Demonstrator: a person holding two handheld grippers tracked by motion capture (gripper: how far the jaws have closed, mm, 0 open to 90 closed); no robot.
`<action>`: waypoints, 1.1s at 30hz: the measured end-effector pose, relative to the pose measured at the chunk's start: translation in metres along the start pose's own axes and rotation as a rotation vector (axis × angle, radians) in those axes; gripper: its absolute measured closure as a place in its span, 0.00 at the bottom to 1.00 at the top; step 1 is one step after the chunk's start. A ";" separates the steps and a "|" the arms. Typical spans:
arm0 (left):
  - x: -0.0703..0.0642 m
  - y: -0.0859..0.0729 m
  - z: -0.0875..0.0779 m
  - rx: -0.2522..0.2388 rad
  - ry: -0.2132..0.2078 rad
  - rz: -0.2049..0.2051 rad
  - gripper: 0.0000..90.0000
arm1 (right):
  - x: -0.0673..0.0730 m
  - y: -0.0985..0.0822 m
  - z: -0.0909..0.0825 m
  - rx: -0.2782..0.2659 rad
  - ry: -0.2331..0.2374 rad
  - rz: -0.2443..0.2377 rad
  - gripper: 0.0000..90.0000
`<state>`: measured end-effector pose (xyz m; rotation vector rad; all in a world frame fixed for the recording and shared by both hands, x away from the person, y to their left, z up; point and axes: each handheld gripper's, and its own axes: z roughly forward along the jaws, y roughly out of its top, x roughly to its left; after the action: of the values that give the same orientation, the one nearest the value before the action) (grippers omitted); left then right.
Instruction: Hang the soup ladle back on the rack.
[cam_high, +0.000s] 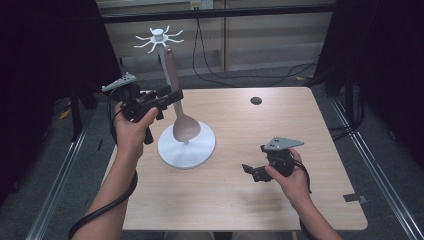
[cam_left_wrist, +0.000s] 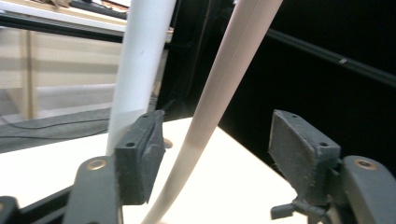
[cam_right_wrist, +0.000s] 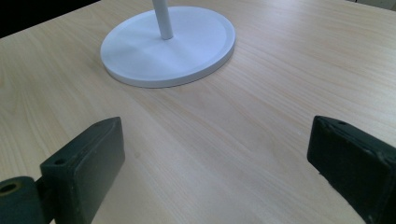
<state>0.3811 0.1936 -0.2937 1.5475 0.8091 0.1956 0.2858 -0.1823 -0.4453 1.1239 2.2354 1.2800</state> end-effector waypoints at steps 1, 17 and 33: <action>-0.001 -0.001 -0.001 0.000 -0.001 0.002 0.35 | 0.000 0.000 0.000 0.000 -0.001 -0.001 0.04; -0.004 -0.014 -0.007 0.036 0.076 0.069 0.09 | 0.000 0.000 0.000 0.003 0.002 -0.003 0.04; -0.003 -0.029 -0.010 0.060 0.076 0.097 0.07 | 0.000 0.000 -0.001 0.004 0.000 -0.002 0.04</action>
<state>0.3625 0.1974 -0.3174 1.6458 0.8068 0.3051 0.2850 -0.1828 -0.4453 1.1226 2.2394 1.2759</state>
